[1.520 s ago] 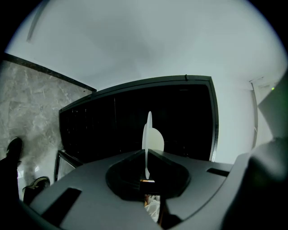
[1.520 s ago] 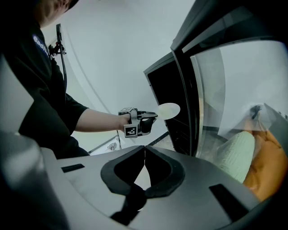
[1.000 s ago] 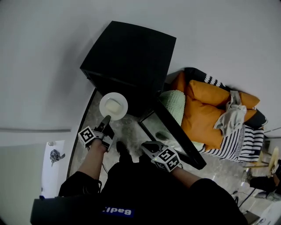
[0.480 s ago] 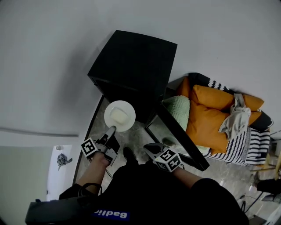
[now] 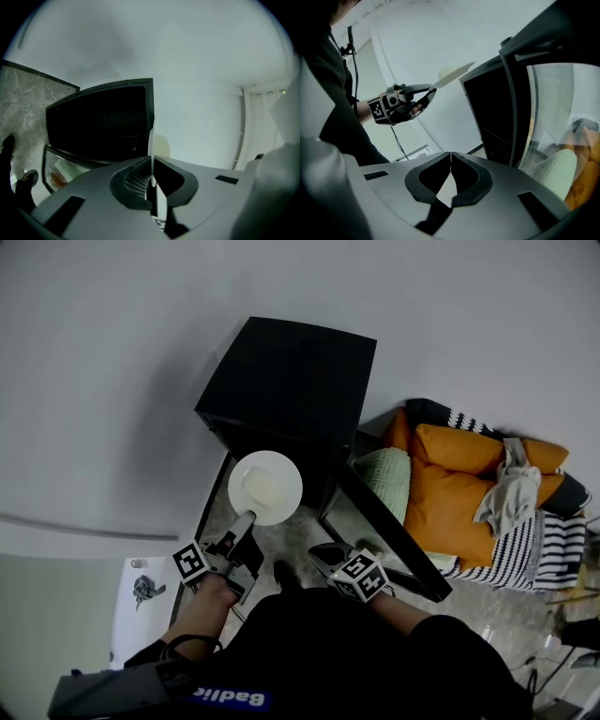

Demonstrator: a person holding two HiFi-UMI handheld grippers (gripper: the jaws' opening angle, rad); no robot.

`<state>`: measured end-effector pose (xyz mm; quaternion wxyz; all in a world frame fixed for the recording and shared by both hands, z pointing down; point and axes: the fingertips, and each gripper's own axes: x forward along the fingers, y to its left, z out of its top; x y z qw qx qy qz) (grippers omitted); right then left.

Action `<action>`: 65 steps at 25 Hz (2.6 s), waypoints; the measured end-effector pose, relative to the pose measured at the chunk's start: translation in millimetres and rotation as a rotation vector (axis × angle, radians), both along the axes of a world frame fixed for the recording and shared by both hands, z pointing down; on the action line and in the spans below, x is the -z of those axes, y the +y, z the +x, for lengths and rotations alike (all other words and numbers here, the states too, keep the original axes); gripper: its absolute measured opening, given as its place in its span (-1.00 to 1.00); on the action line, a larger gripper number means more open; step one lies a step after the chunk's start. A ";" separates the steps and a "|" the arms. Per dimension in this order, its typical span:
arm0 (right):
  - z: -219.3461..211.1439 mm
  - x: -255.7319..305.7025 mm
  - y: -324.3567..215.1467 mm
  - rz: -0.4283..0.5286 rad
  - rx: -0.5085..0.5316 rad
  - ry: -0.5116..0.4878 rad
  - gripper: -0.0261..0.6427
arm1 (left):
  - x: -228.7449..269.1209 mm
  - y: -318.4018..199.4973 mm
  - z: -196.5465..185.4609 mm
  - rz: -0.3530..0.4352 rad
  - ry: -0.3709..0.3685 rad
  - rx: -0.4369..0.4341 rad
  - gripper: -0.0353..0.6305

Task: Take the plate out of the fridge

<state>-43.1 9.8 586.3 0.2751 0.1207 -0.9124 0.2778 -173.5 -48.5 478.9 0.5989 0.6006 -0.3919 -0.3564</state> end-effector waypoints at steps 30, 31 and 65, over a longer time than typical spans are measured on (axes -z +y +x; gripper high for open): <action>3.8 3.6 -13.1 -0.018 -0.069 -0.005 -0.89 | 49.2 -100.8 -2.6 0.086 -0.066 -0.026 -0.84; 4.4 4.4 -13.1 -0.023 -0.073 -0.005 -0.89 | 48.5 -105.4 -2.4 0.084 -0.066 -0.022 -0.84; 12.4 -4.9 -16.0 -0.081 -0.104 0.001 -0.89 | 22.7 -171.5 9.8 0.033 -0.048 0.047 -0.80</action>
